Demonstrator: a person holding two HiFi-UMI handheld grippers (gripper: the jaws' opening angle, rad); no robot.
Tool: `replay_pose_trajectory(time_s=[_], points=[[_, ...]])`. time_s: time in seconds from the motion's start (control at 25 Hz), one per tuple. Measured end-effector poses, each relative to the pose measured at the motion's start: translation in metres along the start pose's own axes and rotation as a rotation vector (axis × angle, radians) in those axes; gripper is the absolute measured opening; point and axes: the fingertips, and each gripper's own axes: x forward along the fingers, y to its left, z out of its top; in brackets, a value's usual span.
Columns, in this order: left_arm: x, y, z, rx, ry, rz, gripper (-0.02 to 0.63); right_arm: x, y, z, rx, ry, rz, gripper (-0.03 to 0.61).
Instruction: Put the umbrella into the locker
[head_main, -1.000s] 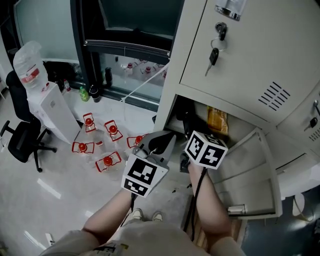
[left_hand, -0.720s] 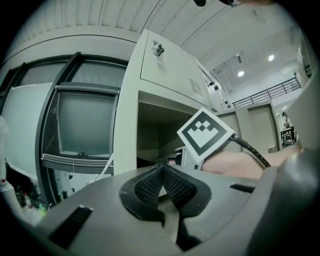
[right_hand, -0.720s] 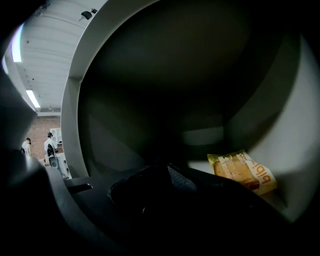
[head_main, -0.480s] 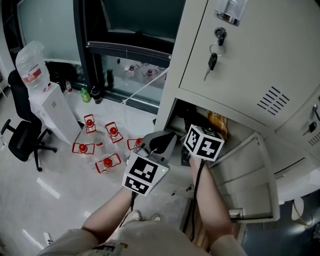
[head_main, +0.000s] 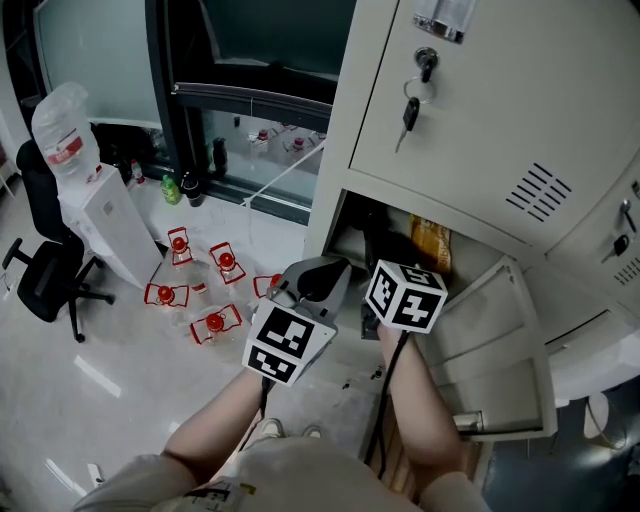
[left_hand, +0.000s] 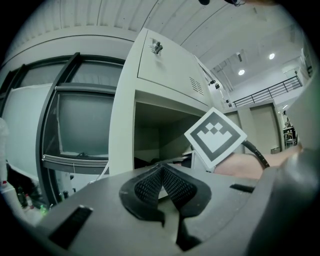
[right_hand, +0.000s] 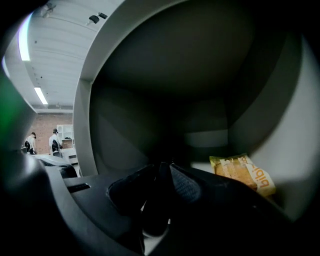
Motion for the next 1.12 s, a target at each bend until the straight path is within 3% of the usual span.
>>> replay_pose_trajectory(time_s=[0.48, 0.84, 1.12], points=[[-0.02, -0.005, 0.037, 0.04, -0.065, 0.021, 0.008, -0.075, 0.009, 0.039, -0.039, -0.17, 0.052, 0.055], [-0.043, -0.015, 0.071, 0.097, -0.139, 0.042, 0.008, -0.147, 0.036, 0.089, -0.14, -0.357, 0.137, 0.015], [-0.065, -0.024, 0.099, 0.136, -0.225, 0.039, 0.008, -0.199, 0.055, 0.107, -0.168, -0.444, 0.217, 0.009]])
